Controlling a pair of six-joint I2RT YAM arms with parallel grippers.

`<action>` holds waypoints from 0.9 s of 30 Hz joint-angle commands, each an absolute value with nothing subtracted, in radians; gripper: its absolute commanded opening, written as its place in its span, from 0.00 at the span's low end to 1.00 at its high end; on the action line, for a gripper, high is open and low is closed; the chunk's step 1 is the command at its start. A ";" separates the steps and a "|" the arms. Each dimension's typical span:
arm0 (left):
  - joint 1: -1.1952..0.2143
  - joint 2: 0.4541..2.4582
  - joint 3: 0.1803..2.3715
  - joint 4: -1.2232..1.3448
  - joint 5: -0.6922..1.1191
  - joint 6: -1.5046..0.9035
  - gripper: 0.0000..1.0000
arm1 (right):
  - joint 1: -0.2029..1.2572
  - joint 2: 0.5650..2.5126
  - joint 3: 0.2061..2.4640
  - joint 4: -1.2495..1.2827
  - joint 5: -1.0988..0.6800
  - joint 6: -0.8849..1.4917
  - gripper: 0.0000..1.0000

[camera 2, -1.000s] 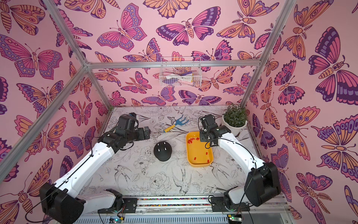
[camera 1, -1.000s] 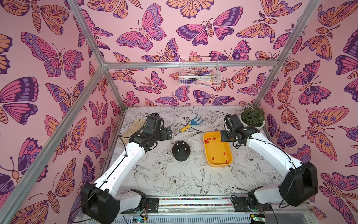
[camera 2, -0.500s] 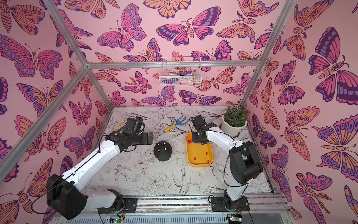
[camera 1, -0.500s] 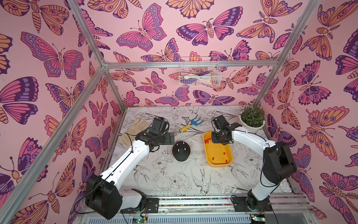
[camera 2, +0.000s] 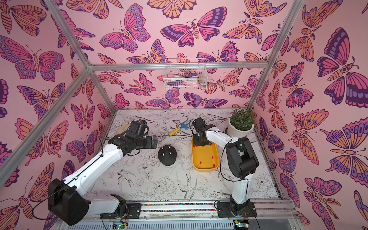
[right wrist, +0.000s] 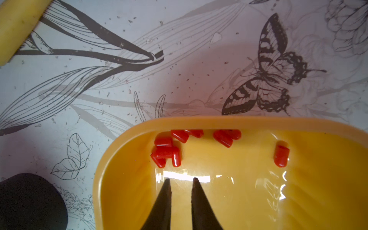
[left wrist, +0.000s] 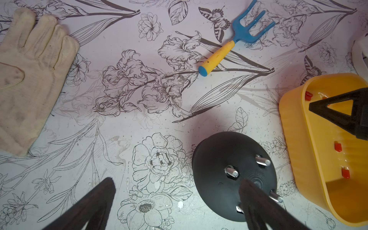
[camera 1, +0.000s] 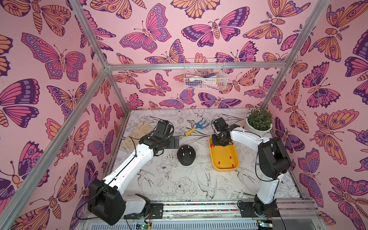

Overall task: Cover the protruding screws with screw protection sleeves
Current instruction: Pick up the screw protection sleeve from the storage box.

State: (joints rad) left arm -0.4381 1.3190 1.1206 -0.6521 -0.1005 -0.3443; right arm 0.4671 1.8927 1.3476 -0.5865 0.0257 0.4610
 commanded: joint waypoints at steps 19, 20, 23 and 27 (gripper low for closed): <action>-0.437 1.305 1.104 -0.648 -0.104 -0.327 0.99 | 0.474 1.978 1.410 -0.598 0.005 0.459 0.22; -0.437 1.305 1.104 -0.648 -0.104 -0.327 0.99 | 0.474 1.980 1.410 -0.597 0.004 0.458 0.22; -0.437 1.304 1.104 -0.648 -0.104 -0.327 0.99 | 0.474 1.985 1.411 -0.597 0.003 0.458 0.22; -0.434 1.302 1.104 -0.648 -0.104 -0.327 0.99 | 0.474 1.992 1.412 -0.598 0.001 0.458 0.21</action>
State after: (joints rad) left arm -0.4381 1.3186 1.1194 -0.6518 -0.1005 -0.3408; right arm 0.4675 1.9720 1.3815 -0.5865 0.0059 0.4637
